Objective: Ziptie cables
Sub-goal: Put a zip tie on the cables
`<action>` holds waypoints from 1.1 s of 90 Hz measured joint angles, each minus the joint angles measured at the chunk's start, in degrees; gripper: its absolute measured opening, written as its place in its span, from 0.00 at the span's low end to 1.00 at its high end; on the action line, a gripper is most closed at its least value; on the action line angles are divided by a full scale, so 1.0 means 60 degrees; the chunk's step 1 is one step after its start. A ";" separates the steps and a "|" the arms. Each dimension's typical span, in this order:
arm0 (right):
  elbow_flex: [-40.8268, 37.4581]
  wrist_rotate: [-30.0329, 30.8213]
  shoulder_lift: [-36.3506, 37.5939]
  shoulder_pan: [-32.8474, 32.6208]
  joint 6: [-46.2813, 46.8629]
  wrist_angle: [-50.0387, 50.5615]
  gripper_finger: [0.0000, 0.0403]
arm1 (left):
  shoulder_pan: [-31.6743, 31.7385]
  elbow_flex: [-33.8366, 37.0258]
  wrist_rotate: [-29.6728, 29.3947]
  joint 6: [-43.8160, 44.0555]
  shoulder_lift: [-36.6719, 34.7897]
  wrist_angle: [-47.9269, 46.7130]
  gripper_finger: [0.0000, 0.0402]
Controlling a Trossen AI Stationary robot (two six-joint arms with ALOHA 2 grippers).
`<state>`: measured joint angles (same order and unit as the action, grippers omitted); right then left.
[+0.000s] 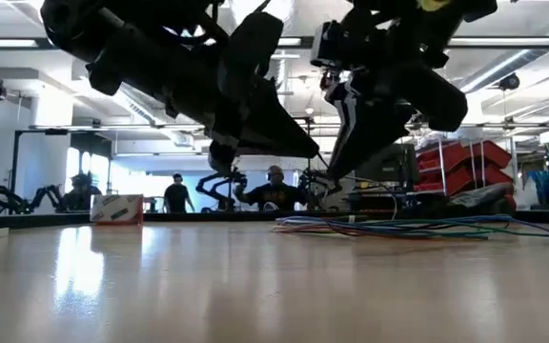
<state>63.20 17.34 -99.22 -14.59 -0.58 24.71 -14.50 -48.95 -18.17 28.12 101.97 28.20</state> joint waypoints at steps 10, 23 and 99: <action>0.0000 -0.0004 0.0078 0.0000 0.0149 0.0227 0.01 | -0.0008 0.0141 0.0013 0.0003 -0.0290 -0.0207 0.00; 0.0000 -0.0079 0.0191 -0.0007 0.0235 0.0463 0.00 | -0.0038 0.0568 0.0005 0.0072 -0.0684 -0.0172 0.00; 0.0000 -0.0702 0.0248 0.0000 0.0353 0.0262 0.00 | -0.0690 -0.0598 -0.0865 -0.5294 0.0770 0.0527 0.35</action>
<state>63.20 13.13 -97.73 -14.59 1.54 26.28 -18.64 -52.54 -23.36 -3.64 106.59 31.37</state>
